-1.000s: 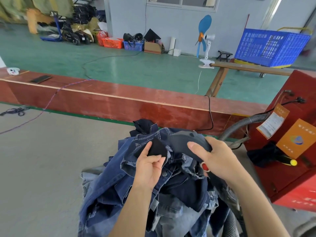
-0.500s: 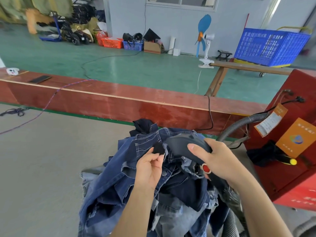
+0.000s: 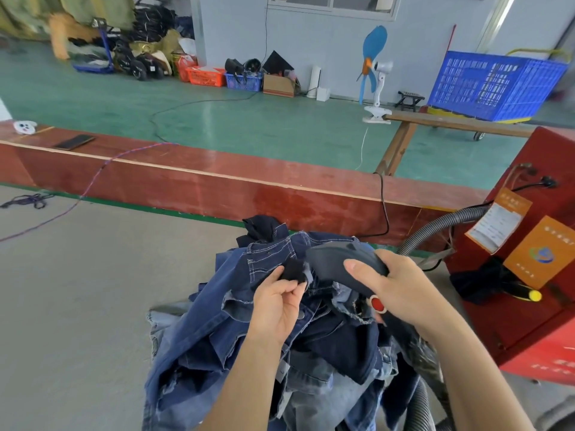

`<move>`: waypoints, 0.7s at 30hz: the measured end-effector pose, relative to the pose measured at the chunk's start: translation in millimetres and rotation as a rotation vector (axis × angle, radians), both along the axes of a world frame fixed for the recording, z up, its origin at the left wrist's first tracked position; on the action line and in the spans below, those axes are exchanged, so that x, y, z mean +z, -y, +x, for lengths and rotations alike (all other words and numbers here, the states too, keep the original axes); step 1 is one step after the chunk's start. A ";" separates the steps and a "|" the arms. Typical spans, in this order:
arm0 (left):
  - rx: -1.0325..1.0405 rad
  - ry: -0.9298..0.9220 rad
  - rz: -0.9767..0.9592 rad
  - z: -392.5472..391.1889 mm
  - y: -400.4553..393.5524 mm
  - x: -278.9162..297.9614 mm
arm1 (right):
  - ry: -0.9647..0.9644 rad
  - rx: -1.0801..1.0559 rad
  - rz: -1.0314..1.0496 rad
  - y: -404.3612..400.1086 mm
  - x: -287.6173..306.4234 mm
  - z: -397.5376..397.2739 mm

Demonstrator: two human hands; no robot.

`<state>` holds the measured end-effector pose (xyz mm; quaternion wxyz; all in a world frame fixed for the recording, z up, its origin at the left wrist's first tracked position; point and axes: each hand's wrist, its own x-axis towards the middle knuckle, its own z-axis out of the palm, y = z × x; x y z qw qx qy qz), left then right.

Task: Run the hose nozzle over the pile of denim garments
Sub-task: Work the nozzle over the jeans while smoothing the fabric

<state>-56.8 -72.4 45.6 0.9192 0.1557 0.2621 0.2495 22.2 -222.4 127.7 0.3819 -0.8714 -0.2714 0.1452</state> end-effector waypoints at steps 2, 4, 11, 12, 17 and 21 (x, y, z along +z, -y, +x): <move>-0.006 -0.001 -0.004 0.1 -0.2 -2.2 | -0.084 0.063 -0.023 0.8 -0.8 -3.4; -0.023 -0.007 0.004 0.7 -0.4 -4.7 | -0.093 0.108 -0.075 -3.3 -4.9 -8.1; -0.068 -0.055 0.138 -0.1 3.1 -2.8 | 0.140 -0.062 -0.018 -8.0 -3.1 -4.1; -0.046 -0.040 0.124 -0.3 1.9 -2.1 | 0.114 -0.067 0.010 -4.9 -1.8 -1.2; 0.020 -0.081 0.209 0.1 0.5 -5.0 | 0.011 0.015 -0.034 2.6 -3.5 2.8; -0.015 -0.055 0.277 -0.7 1.7 -4.8 | -0.032 0.091 -0.120 -1.5 -6.8 -4.2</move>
